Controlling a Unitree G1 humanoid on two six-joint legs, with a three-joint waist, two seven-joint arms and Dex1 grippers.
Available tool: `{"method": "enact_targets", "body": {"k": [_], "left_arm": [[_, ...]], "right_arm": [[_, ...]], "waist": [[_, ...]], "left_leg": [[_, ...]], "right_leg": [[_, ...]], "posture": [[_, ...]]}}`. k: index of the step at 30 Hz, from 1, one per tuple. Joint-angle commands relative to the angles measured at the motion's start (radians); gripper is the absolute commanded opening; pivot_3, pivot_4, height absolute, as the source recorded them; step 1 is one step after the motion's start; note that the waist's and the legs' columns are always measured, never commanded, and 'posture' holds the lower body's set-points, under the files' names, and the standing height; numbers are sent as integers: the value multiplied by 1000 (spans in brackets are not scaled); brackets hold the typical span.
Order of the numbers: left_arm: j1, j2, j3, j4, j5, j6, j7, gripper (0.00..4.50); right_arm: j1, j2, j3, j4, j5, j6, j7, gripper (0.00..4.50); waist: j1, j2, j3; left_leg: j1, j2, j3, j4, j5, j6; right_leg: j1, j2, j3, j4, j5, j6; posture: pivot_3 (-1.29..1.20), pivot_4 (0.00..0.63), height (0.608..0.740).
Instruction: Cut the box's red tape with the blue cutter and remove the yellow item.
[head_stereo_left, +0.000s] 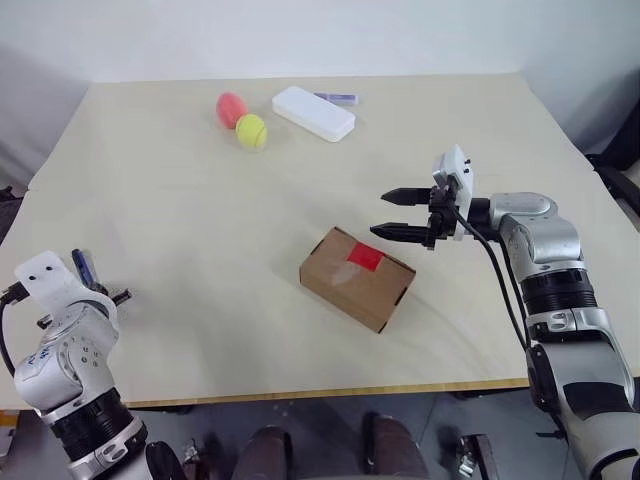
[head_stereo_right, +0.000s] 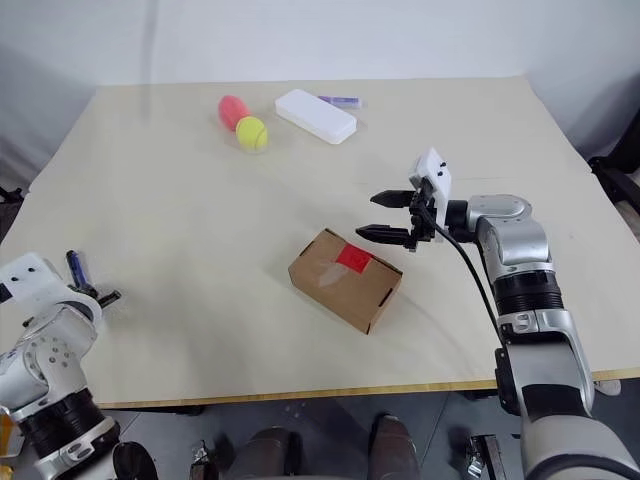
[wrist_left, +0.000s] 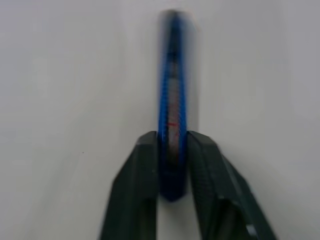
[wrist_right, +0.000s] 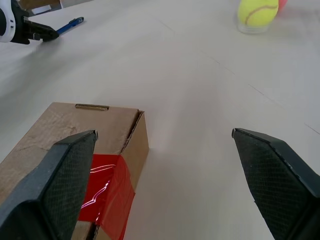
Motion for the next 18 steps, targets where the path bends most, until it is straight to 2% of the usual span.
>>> {"method": "enact_targets", "body": {"k": [1, 11, 14, 18], "left_arm": [[4, 13, 23, -6, 24, 18, -6, 54], [9, 53, 11, -59, 37, 87, -67, 54], [-6, 39, 24, -59, 21, 83, -97, 54], [-29, 23, 32, -63, 7, 97, -123, 1223]], "right_arm": [[-30, -6, -14, -13, 5, -16, 3, 4500], [-19, -7, -11, -29, 5, -13, 4, 4500], [-16, -5, -11, -30, 5, -13, 2, 4500], [-17, -4, -13, -32, 6, -11, -2, 4500]], "waist": [[2, 0, 0], [2, 0, 0], [2, 0, 0], [4, 0, 0]], "left_leg": [[0, 0, 0, 0, 0, 0], [0, 0, 0, 0, 0, 0], [0, 0, 0, 0, 0, 0], [0, 0, 0, 0, 0, 0]], "right_leg": [[0, 0, 0, 0, 0, 0], [0, 0, 0, 0, 0, 0], [0, 0, 0, 0, 0, 0], [0, 0, 0, 0, 0, 0]], "posture": [[0, 150, 740], [0, 150, 740], [0, 150, 740], [0, 150, 740]]}}
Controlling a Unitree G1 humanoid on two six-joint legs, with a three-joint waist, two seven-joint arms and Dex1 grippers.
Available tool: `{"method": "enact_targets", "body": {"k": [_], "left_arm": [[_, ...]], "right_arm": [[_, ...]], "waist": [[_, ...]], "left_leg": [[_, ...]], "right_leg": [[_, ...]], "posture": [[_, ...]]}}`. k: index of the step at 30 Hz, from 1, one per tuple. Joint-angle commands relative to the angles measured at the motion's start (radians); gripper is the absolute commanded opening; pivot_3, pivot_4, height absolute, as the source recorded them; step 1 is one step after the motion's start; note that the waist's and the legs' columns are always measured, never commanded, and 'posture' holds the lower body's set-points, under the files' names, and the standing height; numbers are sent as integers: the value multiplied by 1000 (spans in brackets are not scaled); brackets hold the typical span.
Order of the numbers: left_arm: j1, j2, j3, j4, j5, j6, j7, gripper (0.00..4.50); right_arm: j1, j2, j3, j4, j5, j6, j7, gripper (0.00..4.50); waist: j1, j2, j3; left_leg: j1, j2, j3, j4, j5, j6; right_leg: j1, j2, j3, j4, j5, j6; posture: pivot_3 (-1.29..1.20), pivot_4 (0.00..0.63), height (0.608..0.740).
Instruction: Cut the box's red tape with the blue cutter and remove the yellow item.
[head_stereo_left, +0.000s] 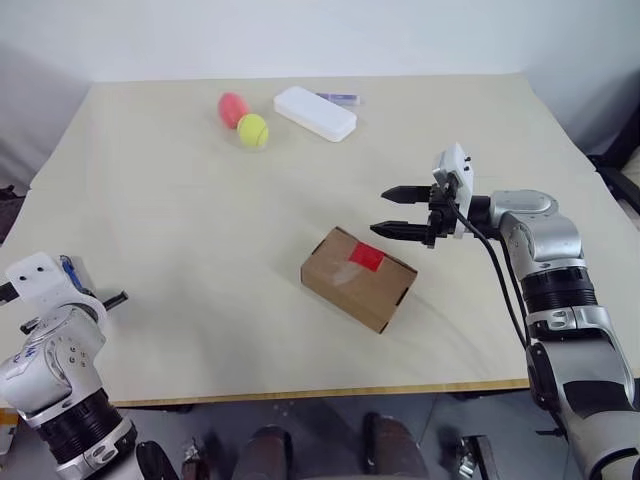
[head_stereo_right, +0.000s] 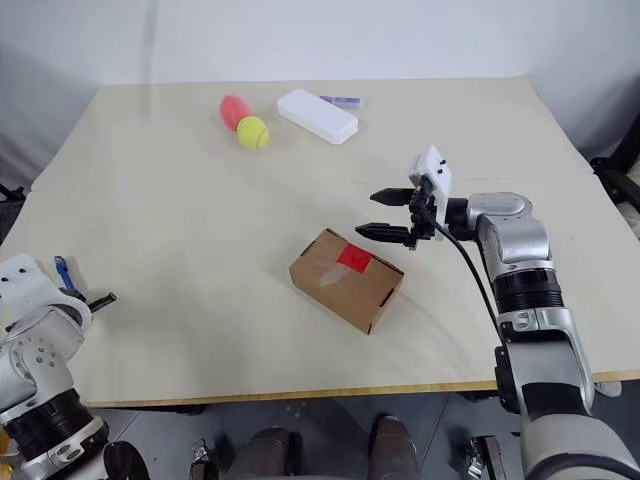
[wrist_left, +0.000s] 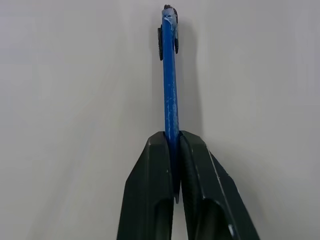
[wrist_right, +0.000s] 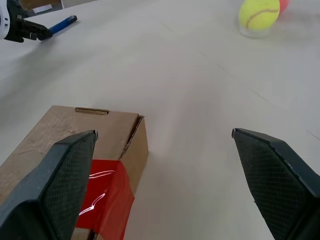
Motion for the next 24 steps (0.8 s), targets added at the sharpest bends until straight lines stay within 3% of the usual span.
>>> {"method": "enact_targets", "body": {"k": [1, 11, 21, 24], "left_arm": [[-17, 8, -1, -36, 7, 13, -14, 1513], [-4, 30, 10, 2, 39, 67, -41, 4460], [10, 29, 77, 0, 38, 146, -90, 4460], [17, 43, 96, 13, 40, 141, -111, 3878]], "right_arm": [[-8, -5, -13, -33, 8, -11, -2, 4500], [5, -17, -18, -56, 11, 3, -7, 4500], [14, -29, -19, -84, 14, 26, -8, 4500], [18, -34, -18, -91, 14, 30, -6, 4500]], "waist": [[1, 0, 0], [-3, 0, 0], [-5, 0, 0], [-7, 0, 0]], "left_leg": [[0, 0, 0, 0, 0, 0], [0, 0, 0, 0, 0, 0], [1, 0, 1, 0, 0, 0], [1, 0, 1, 0, 0, 0]], "right_leg": [[0, 0, 0, 0, 0, 0], [0, 0, 0, 0, 0, 0], [0, 0, 0, 0, 0, 0], [0, 0, 0, 0, 0, 0]], "posture": [[0, 150, 740], [0, 150, 740], [0, 150, 740], [0, 150, 740]]}}
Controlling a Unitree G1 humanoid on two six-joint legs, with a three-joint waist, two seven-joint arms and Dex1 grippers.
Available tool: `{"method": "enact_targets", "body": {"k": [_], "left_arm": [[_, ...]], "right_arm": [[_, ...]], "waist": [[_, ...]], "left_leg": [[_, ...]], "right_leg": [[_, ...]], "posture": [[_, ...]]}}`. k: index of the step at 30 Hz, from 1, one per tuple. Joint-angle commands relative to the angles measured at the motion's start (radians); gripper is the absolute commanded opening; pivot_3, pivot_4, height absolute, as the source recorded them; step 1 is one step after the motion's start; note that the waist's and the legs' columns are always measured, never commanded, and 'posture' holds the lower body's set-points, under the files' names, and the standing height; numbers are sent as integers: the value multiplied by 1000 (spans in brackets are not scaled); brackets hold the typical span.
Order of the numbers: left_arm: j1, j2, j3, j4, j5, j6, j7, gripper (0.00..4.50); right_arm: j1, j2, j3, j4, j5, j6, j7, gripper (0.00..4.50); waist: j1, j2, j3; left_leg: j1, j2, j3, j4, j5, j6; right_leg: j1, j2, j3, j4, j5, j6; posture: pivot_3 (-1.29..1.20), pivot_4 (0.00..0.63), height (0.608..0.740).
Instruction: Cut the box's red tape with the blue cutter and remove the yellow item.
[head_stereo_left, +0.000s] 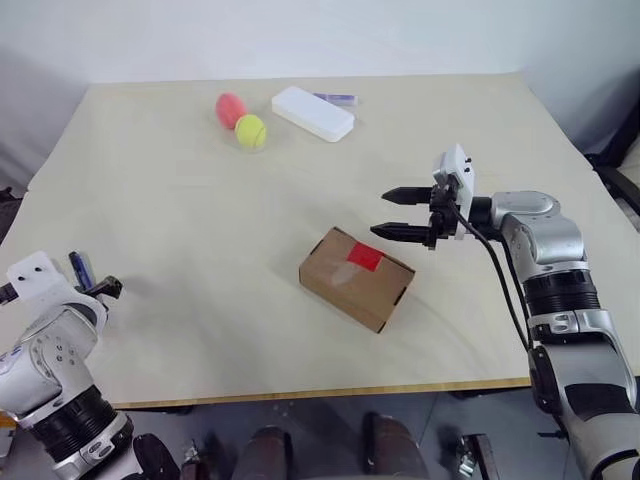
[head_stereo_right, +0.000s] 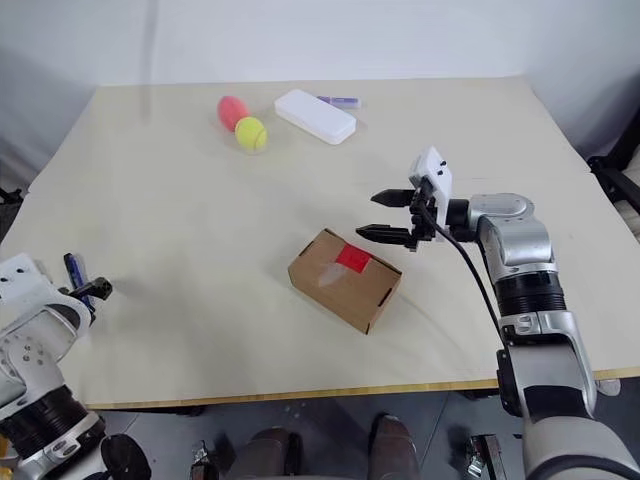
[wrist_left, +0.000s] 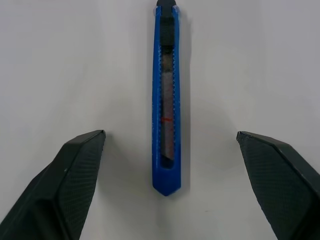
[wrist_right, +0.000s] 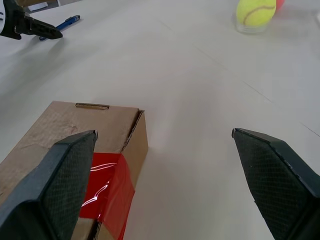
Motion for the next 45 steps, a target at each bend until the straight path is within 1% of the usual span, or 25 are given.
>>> {"method": "enact_targets", "body": {"k": [1, 5, 10, 13, 14, 24, 26, 28, 30, 32, 35, 40, 43, 44, 45], "left_arm": [[30, 14, 47, 26, 10, 26, -25, 3648], [36, 36, 42, 50, 9, 24, -62, 2478], [30, 59, 23, 85, 15, 7, -89, 905], [29, 74, 9, 98, 17, 0, -103, 81], [29, 80, 3, 99, 18, -1, -108, 14], [64, 160, -81, 77, 5, 28, -199, 14], [65, 161, -84, 81, 9, 21, -206, 14], [36, 129, -46, 96, 4, 29, -194, 14], [9, 108, -21, 103, -9, 28, -198, 625], [7, 112, -26, 106, 0, 18, -199, 1170], [16, 127, -34, 113, 6, 2, -212, 2113], [12, 134, -11, 119, 13, -10, -216, 3574], [20, 137, -14, 132, 17, -21, -219, 4344], [25, 140, -18, 134, 21, -22, -220, 4442], [30, 143, -19, 135, 26, -23, -216, 4442]], "right_arm": [[0, -22, -17, -50, 14, 4, 4, 4500], [-9, -25, -15, -46, 12, 7, 6, 4500], [-22, -24, -12, -35, 6, 4, 6, 4500], [-22, -25, -12, -37, 5, 5, 6, 4500], [-22, -26, -11, -37, 4, 5, 6, 4500], [-12, -32, -11, -59, 7, 17, 3, 4500], [-7, -30, -11, -63, 6, 17, 2, 4500], [2, -28, -12, -78, 10, 23, -1, 4500], [3, -27, -14, -82, 12, 25, -6, 4500], [4, -29, -15, -83, 12, 25, -6, 4500], [5, -32, -16, -85, 13, 27, -6, 4500], [3, -34, -16, -83, 11, 27, -7, 4500], [2, -31, -13, -86, 12, 30, -6, 4500], [3, -30, -12, -93, 15, 34, -3, 4500], [5, -29, -10, -104, 20, 40, 2, 4500]], "waist": [[-1, 0, 0], [-1, 0, 0], [3, 0, 0], [9, 0, 0], [9, 0, 0], [8, 0, 0], [9, 0, 0], [9, 0, 0], [10, 0, 0], [10, 0, 0], [6, 0, 0], [6, 0, 0], [3, 0, 0], [1, 0, 0], [0, 0, 0]], "left_leg": [[0, 0, 0, 0, 0, 0], [0, 0, 0, 0, 0, 0], [0, 0, 0, 0, 0, 0], [0, 0, 0, 0, 0, 0], [0, 0, 0, 0, 0, 0], [0, 0, 0, 0, 0, 0], [0, 0, 0, 0, 0, 0], [0, 0, 0, 0, 0, 0], [0, 0, 0, 0, 0, 0], [0, 0, 0, 0, 0, 0], [0, 0, 0, 0, 0, 0], [0, 0, 0, 0, 0, 0], [0, 0, 0, 0, 0, 0], [1, 0, 0, 0, 0, 0], [1, 0, 0, 0, 0, 0]], "right_leg": [[0, 0, 0, 0, 0, 0], [0, 0, 0, 0, 0, 0], [0, 0, 0, 1, 0, 0], [0, 0, 0, 1, 0, 0], [0, 0, 0, 1, 0, 0], [0, 0, 0, 1, 0, 0], [0, 0, 0, 1, 0, 0], [0, 0, 0, 1, 0, 0], [0, 0, 0, 1, 0, 0], [0, 0, 0, 1, 0, 0], [0, 0, 0, 1, 0, 0], [0, 0, 0, 1, 0, 0], [0, 0, 0, 1, 0, 0], [0, 0, 0, 1, 0, 0], [0, 0, 0, 1, 0, 0]], "posture": [[0, 150, 740], [0, 150, 740], [0, 150, 740], [0, 150, 740], [0, 150, 740], [0, 150, 740], [0, 150, 740], [0, 150, 740], [0, 150, 740], [0, 150, 740], [0, 150, 740], [0, 150, 740], [0, 150, 740], [0, 150, 740], [0, 150, 740]]}}
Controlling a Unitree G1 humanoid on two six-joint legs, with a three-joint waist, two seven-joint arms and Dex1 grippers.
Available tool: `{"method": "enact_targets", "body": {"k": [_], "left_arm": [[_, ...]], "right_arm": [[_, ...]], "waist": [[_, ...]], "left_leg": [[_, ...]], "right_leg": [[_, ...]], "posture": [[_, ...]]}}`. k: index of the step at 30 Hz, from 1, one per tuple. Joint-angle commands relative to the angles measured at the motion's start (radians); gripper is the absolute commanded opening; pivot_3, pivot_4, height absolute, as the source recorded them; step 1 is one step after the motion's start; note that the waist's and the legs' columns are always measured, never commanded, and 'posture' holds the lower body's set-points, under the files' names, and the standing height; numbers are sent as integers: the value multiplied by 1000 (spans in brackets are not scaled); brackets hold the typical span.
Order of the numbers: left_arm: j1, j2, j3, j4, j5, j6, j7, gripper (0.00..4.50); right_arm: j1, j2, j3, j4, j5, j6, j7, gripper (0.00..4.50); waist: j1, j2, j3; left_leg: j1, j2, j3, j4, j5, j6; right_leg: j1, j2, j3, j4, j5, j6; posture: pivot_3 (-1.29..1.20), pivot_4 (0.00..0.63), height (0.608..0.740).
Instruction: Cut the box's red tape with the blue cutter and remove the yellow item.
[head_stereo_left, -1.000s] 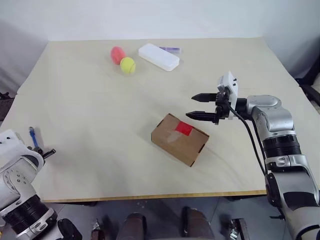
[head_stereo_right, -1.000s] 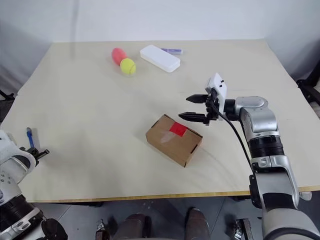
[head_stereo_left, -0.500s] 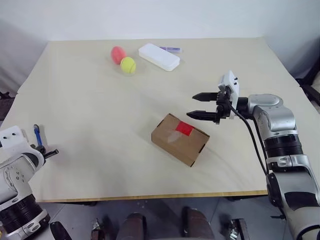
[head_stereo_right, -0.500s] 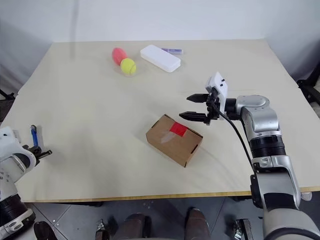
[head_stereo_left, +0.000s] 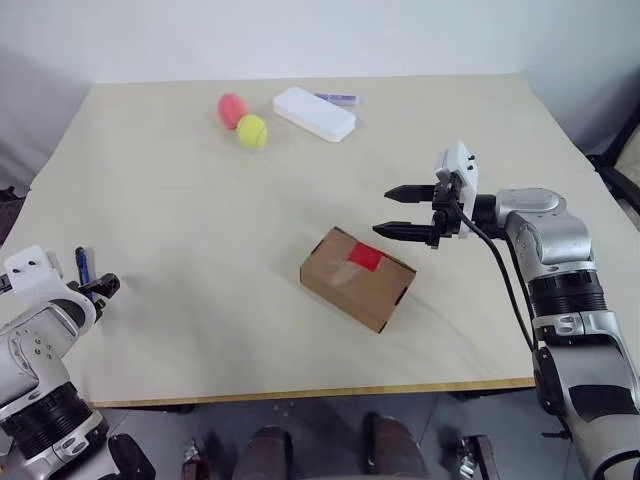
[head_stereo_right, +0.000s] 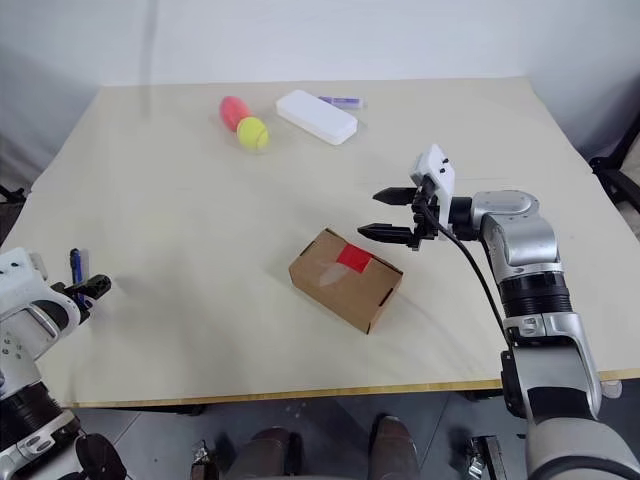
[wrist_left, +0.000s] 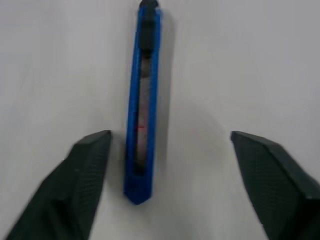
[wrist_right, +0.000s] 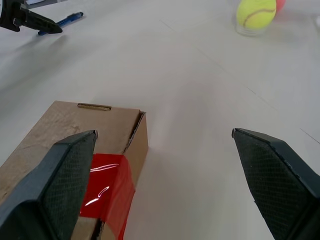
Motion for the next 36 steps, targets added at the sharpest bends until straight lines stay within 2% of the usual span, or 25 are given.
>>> {"method": "enact_targets", "body": {"k": [1, 7, 13, 22, 26, 36], "left_arm": [[28, 22, 13, 21, 23, -7, 10, 4442], [64, 2, 38, 7, 10, -27, 7, 4442], [69, -16, 62, 13, 4, -36, 13, 4442], [114, 56, 106, 21, -12, 16, -32, 4442], [132, 86, 86, 35, 6, 25, -26, 4442], [82, 73, 33, 98, 7, -22, -27, 4442]], "right_arm": [[1, -15, -9, -68, 27, 14, 17, 4500], [25, -7, -8, -189, 98, 61, 80, 4500], [11, -2, 2, -159, 85, 50, 67, 4500], [9, -11, 9, -154, 85, 50, 64, 4500], [9, -12, 13, -152, 82, 52, 60, 4500], [1, -11, 15, -141, 75, 46, 59, 4500]], "waist": [[-3, 0, 0], [-18, 0, 0], [-19, 0, 0], [-24, 0, 0], [-21, 0, 0], [-15, 1, 0]], "left_leg": [[0, 0, 0, 0, 0, 0], [0, 0, 0, -1, 0, 0], [1, 0, 1, -1, 0, 0], [1, 1, 2, -2, 0, 0], [1, 1, 2, -2, 0, -1], [1, 1, 2, -1, 0, -1]], "right_leg": [[0, 0, 0, 0, 0, 0], [0, 0, 0, 0, 0, 0], [0, 0, 0, 1, 0, 0], [-1, 0, 1, 1, 0, 0], [-1, 0, 1, 0, 0, 0], [-1, 0, 1, 2, 0, 0]], "posture": [[0, 150, 740], [0, 150, 740], [0, 150, 740], [0, 150, 740], [0, 150, 740], [0, 150, 740]]}}
